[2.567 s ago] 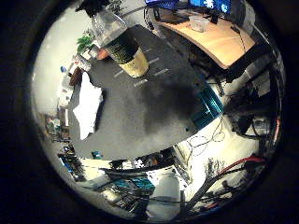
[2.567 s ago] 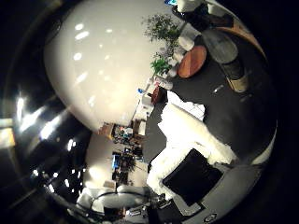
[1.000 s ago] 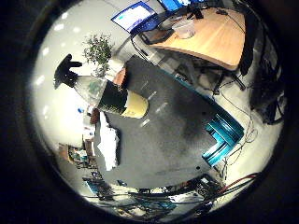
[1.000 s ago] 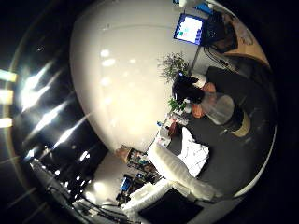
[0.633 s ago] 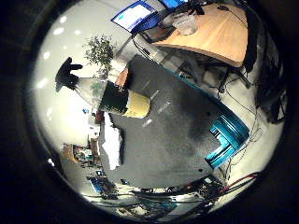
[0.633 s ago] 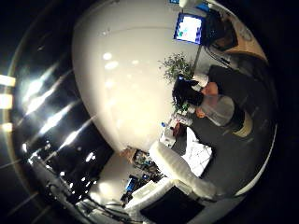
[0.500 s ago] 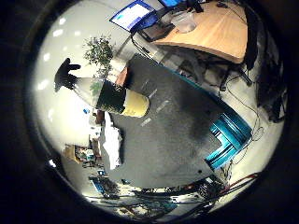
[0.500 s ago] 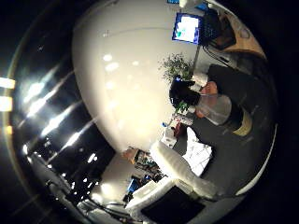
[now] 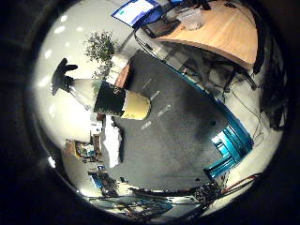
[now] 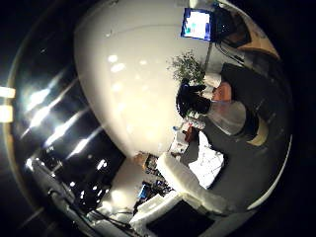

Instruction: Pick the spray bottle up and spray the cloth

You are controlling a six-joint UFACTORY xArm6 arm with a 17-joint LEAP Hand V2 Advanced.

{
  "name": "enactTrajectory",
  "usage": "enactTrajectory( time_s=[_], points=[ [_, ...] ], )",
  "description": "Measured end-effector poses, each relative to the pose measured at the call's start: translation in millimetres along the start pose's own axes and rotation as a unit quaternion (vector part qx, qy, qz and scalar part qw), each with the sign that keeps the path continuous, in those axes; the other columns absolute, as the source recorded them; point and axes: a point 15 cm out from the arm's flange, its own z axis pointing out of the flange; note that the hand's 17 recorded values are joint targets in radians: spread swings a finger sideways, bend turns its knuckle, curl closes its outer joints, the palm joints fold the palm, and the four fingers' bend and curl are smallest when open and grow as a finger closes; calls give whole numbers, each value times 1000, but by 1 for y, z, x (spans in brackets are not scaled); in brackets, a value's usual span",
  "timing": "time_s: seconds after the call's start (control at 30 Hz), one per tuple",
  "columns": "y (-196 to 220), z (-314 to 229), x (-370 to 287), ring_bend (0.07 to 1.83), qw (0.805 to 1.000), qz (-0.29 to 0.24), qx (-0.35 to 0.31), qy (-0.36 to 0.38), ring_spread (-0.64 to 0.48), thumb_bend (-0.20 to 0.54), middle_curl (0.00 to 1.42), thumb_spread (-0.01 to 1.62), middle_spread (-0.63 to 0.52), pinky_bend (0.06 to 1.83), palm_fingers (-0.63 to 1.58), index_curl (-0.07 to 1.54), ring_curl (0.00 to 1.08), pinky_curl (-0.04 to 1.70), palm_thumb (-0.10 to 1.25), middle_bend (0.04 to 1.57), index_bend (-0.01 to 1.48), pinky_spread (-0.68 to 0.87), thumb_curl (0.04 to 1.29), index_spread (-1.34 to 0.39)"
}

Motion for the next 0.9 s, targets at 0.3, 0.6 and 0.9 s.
enactTrajectory(
  time_s=[0.3, 0.6, 0.9],
  points=[
    [7, 25, -8, 360, 999, -21, -39, -8, 174, -19, 301, 1118, 193, 474, 9, 282, 253, 304, 526, 189, 162, 354, 277, -192],
    [0, 47, -9, 364, 999, -24, -36, -27, 173, -18, 302, 1121, 179, 456, 26, 282, 256, 306, 557, 191, 158, 354, 282, -193],
    [-18, 62, -3, 379, 999, -17, -10, -49, 160, -19, 310, 1125, 164, 452, 56, 277, 261, 307, 572, 193, 156, 351, 287, -185]
  ],
)
